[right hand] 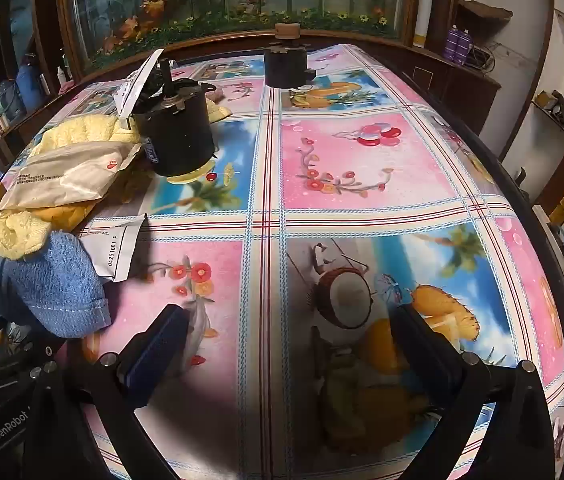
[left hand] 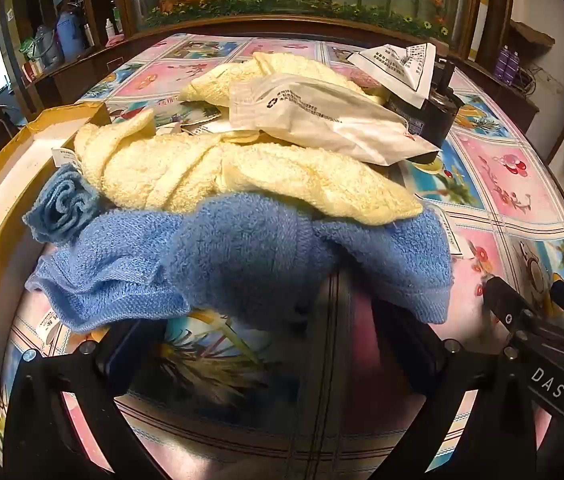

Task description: Organize soft objects

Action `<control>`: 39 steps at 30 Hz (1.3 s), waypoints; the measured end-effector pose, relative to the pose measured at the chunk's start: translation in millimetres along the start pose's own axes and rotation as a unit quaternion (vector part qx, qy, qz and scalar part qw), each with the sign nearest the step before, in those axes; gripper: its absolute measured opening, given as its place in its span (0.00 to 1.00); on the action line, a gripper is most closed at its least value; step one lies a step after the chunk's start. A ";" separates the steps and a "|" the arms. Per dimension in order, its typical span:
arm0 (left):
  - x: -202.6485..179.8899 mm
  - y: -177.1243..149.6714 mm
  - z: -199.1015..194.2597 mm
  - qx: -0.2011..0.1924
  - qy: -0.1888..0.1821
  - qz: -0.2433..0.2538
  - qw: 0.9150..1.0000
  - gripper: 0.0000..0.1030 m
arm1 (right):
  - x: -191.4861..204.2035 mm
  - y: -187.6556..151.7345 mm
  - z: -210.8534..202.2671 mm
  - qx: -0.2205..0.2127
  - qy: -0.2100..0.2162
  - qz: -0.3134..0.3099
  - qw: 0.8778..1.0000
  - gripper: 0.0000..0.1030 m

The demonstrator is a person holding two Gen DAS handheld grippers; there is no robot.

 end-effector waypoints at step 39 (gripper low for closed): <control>11.2 -26.0 -21.7 0.038 -0.023 0.024 0.999 1.00 | 8.3 -0.2 -0.6 0.034 0.050 -0.040 0.997 1.00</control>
Point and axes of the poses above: each gripper's, at about its wrist camera, not at the fingertips, and z roughly the way its jaws point, x to its left, y to its top, the point moved 2 cm from there along z, roughly the way its jaws point, and after that the axes turned 3 degrees about -x, right-handed, at the moved point
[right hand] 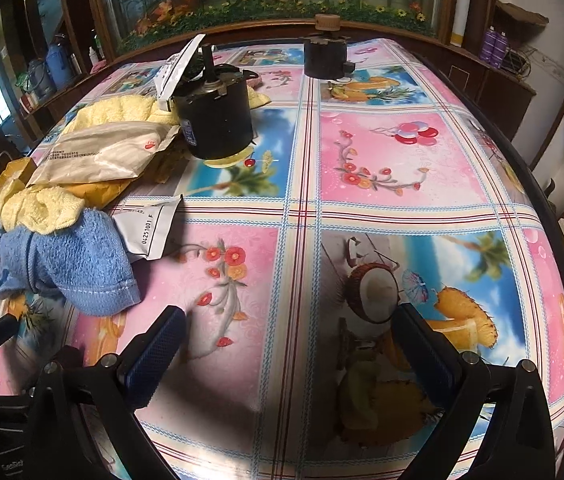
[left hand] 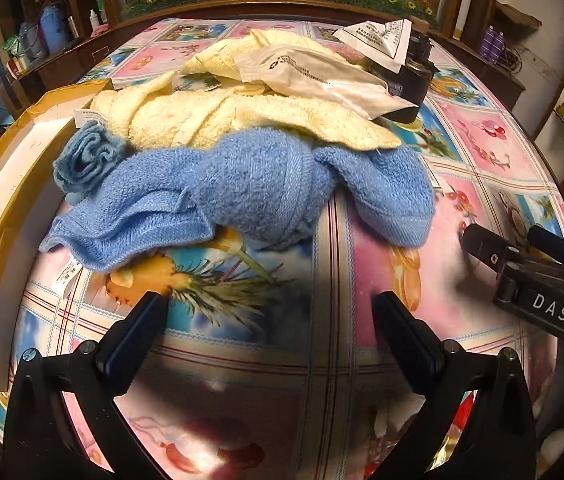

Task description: Organize soft objects

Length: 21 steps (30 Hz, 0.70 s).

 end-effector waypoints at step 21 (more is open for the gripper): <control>29.5 22.2 -29.8 -0.015 -0.092 -0.014 0.996 0.85 | 7.2 -3.2 -3.4 -0.003 -0.020 0.005 1.000 1.00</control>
Point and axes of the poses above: each gripper's, at about its wrist camera, not at the fingertips, and z roughly the way its jaws point, x to its left, y to its top, the point moved 2 cm from there along z, roughly the way its jaws point, and after that the axes turned 3 degrees about -x, right-handed, at the moved point
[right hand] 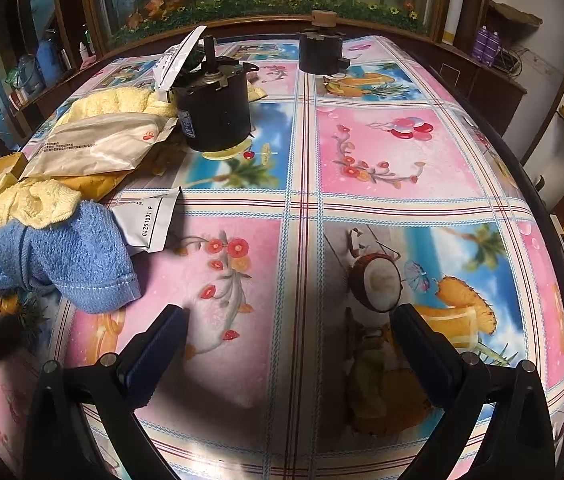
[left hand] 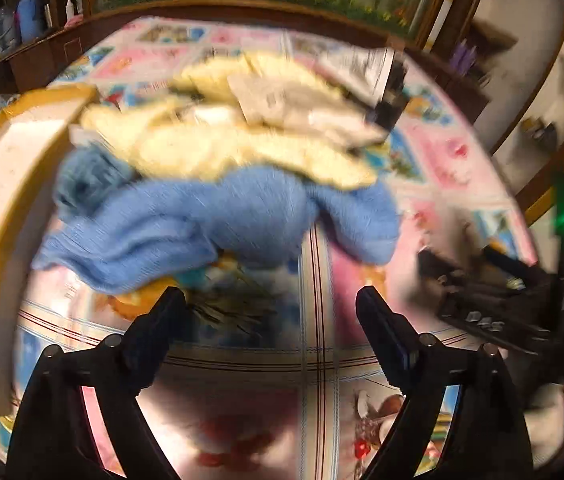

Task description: Organize soft objects

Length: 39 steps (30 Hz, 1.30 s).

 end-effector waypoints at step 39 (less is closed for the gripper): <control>66.9 34.0 26.0 0.032 0.019 0.064 0.997 0.63 | -0.1 -0.8 0.4 0.000 0.000 -0.001 1.000 1.00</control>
Point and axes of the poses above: each gripper's, at about its wrist camera, not at the fingertips, and z roughly the way its jaws point, x to its left, y to its top, the point moved 2 cm from there along z, roughly the way its jaws point, and after that the axes turned 3 degrees about -x, right-handed, at the moved point
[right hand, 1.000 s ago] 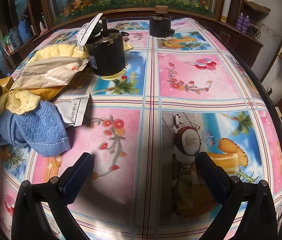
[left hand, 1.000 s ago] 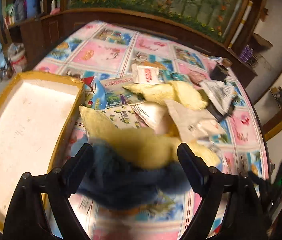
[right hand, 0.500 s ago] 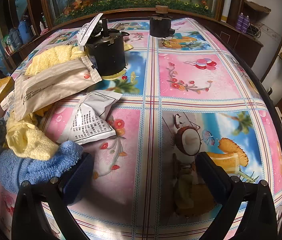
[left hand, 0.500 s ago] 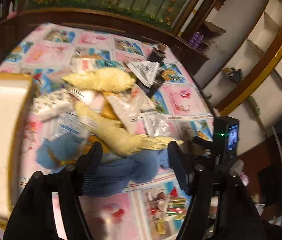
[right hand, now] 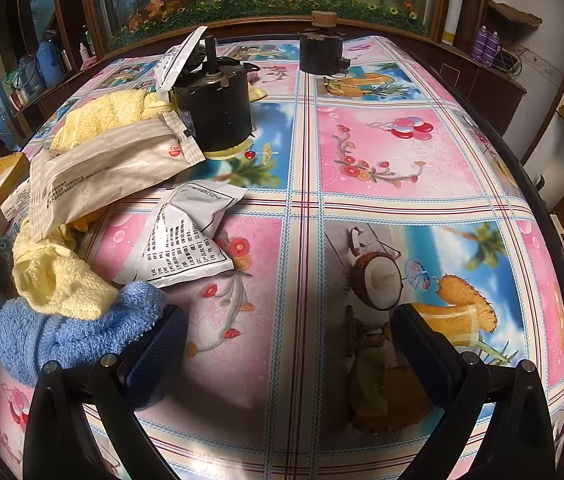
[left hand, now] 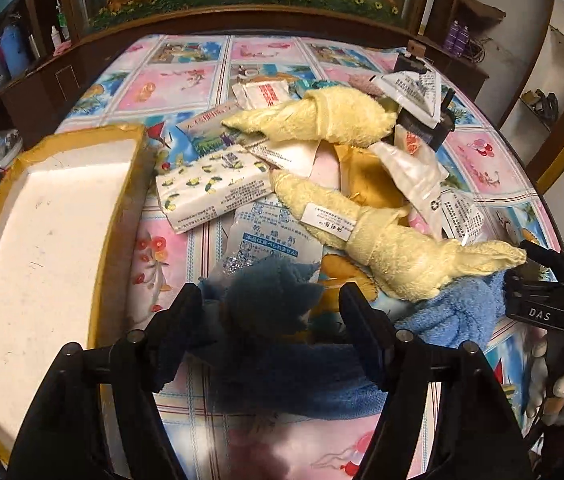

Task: Organize soft objects
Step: 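Grasp the blue towel from the pile with the left gripper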

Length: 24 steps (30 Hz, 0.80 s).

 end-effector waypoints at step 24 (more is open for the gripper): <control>59.6 -16.7 -157.2 -0.189 -0.100 -0.134 0.968 0.19 | 63.9 23.6 -115.2 -0.107 0.140 -0.105 0.979 0.93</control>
Point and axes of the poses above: each gripper's, at about its wrist camera, not at the fingertips, and z roughly the way its jaws point, x to its left, y to its top, the point moved 2 cm from there along z, roughly the way its jaws point, and after that the axes turned 3 degrees about -x, right-handed, at the moved point
